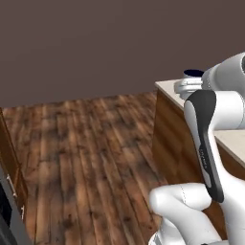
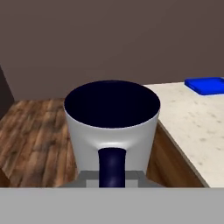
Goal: There is a tray on the dining counter. Grab the cup, mug, and pitcher and place them on the tray. The pitcher may be placed next to the tray if it cannot fit the tray.
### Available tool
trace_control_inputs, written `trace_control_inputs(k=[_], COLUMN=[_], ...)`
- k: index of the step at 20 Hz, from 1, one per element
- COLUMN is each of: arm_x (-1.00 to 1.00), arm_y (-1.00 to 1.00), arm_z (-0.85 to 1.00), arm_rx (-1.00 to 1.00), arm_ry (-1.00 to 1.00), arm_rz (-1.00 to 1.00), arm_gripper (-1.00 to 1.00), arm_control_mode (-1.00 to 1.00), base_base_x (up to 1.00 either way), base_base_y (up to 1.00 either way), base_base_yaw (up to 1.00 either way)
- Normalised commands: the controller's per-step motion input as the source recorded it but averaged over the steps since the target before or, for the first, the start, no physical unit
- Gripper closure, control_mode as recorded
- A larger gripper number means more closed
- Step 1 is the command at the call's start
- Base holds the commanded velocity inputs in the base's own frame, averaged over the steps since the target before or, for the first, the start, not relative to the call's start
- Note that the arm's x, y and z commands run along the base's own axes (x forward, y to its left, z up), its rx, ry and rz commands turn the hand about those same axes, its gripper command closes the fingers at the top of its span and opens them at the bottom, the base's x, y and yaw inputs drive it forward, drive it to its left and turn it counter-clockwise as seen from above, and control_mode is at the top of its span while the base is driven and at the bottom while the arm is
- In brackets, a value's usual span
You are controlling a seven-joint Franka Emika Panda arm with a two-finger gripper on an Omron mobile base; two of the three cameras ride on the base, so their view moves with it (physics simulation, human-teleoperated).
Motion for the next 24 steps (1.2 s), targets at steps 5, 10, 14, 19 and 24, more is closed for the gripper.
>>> trace_control_inputs(k=[5,10,14,19,24], arm_x=[0.0,0.0,0.0,0.0,0.0], arm_y=[0.0,0.0,0.0,0.0,0.0], arm_z=[0.0,0.0,0.0,0.0,0.0], arm_rx=[0.0,0.0,0.0,0.0,0.0], arm_ry=[0.0,0.0,0.0,0.0,0.0], arm_rz=[0.0,0.0,0.0,0.0,0.0], arm_gripper=[1.0,1.0,1.0,1.0,1.0], arm_control_mode=[1.0,1.0,1.0,1.0,1.0], base_base_x=[1.0,1.0,1.0,1.0,1.0], base_base_y=[0.57,0.64,0.56,0.64,0.73], base_base_yaw=[-0.38,-0.39,-0.38,-0.32,-0.34])
